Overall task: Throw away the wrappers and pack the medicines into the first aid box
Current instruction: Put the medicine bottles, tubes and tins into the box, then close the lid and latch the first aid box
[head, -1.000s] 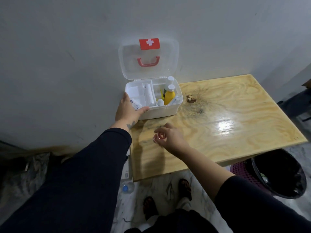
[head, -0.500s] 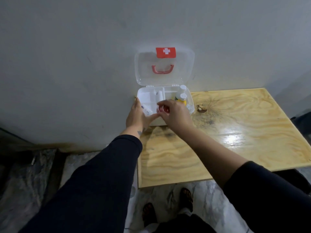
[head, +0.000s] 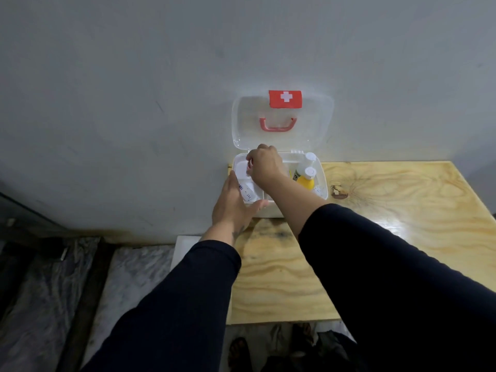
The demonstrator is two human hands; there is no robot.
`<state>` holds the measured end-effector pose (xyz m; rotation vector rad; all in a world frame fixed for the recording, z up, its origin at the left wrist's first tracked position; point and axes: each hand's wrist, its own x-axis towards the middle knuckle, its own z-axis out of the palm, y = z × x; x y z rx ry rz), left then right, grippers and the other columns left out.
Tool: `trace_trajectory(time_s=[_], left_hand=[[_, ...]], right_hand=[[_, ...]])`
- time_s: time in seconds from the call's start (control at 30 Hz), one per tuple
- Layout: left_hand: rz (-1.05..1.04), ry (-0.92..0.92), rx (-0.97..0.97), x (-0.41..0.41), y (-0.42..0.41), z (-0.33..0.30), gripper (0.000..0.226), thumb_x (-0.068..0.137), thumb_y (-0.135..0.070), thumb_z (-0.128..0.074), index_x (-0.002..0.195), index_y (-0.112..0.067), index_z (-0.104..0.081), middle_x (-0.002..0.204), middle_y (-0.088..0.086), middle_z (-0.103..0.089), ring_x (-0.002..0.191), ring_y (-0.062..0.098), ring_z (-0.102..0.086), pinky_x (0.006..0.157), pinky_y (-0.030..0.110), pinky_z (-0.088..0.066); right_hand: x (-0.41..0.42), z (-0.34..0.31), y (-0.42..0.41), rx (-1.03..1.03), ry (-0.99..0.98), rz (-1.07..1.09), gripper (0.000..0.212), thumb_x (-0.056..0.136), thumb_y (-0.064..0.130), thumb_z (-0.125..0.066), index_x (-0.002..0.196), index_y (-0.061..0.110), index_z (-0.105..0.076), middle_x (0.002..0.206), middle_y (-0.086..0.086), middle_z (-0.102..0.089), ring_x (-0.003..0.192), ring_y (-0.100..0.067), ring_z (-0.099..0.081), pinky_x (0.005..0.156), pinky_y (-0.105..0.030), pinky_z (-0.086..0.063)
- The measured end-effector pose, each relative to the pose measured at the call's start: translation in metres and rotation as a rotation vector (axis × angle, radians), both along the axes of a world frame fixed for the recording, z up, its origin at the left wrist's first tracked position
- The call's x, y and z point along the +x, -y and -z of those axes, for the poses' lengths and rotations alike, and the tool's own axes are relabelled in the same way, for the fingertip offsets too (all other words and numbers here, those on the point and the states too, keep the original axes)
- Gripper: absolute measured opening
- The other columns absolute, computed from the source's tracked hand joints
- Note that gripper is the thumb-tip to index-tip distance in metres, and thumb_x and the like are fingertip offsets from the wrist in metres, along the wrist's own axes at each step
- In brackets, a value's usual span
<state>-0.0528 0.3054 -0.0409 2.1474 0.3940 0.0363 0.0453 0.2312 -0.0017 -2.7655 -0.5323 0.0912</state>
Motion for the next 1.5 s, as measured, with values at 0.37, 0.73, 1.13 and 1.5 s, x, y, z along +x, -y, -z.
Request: trace_trajectory(time_s=[0.37, 0.73, 1.13, 1.5], left_hand=[[0.001, -0.017, -0.013, -0.001, 0.001, -0.005, 0.090, 0.059, -0.062, -0.065, 0.137, -0.032, -0.032, 0.126, -0.010, -0.056, 0.113, 0.016, -0.058, 0.088, 0.042, -0.054], [0.002, -0.012, 0.036, -0.001, 0.002, -0.002, 0.093, 0.065, -0.054, -0.075, 0.142, -0.029, -0.028, 0.131, -0.007, -0.052, 0.117, 0.019, -0.055, 0.091, 0.041, -0.052], [-0.006, 0.003, 0.017, -0.009, 0.003, -0.009, 0.101, 0.075, -0.041, -0.080, 0.151, -0.020, -0.016, 0.149, -0.004, -0.037, 0.136, 0.018, -0.037, 0.102, 0.027, -0.033], [-0.060, -0.059, -0.126, 0.001, 0.001, -0.014, 0.068, 0.086, -0.055, -0.056, 0.143, -0.024, -0.034, 0.136, -0.002, -0.053, 0.121, 0.022, -0.053, 0.100, 0.039, -0.044]], right_hand=[[-0.010, -0.005, -0.005, 0.087, 0.020, -0.107, 0.033, 0.082, 0.023, -0.071, 0.114, 0.018, -0.066, 0.110, -0.005, -0.063, 0.106, -0.026, -0.053, 0.083, -0.035, -0.049], [-0.011, -0.001, 0.005, 0.162, 0.001, -0.135, 0.030, 0.087, 0.013, -0.061, 0.115, 0.013, -0.067, 0.119, -0.009, -0.059, 0.111, -0.027, -0.052, 0.093, -0.036, -0.046], [0.042, -0.078, 0.052, 0.023, 0.533, 0.037, 0.057, 0.082, 0.014, -0.065, 0.134, 0.027, -0.045, 0.140, -0.001, -0.048, 0.129, -0.029, -0.040, 0.110, -0.043, -0.027], [0.003, -0.057, 0.079, 0.179, 0.689, -0.054, 0.032, 0.092, 0.018, -0.054, 0.122, 0.019, -0.063, 0.119, 0.001, -0.070, 0.110, -0.027, -0.062, 0.089, -0.042, -0.048]])
